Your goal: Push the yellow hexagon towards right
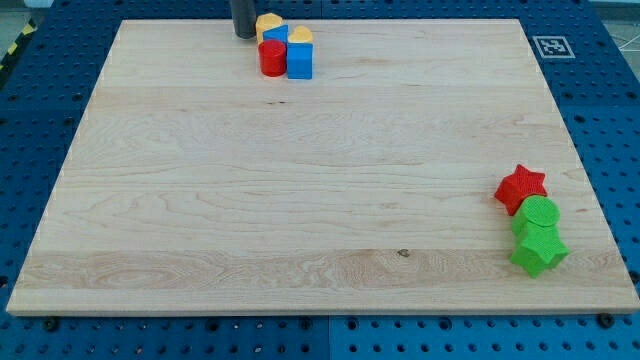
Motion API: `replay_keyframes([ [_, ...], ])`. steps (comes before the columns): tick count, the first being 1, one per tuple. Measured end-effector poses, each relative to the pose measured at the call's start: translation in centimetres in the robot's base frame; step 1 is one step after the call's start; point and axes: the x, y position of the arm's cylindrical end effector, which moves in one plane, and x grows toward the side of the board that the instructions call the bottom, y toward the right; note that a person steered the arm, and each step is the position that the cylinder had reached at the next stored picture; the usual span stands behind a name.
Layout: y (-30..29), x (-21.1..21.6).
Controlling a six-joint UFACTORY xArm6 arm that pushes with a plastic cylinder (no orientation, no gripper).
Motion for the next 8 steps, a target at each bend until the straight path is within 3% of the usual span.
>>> replay_keyframes([
  [2, 0.1, 0.0],
  [6, 7.3, 0.0],
  [8, 4.9, -0.8],
])
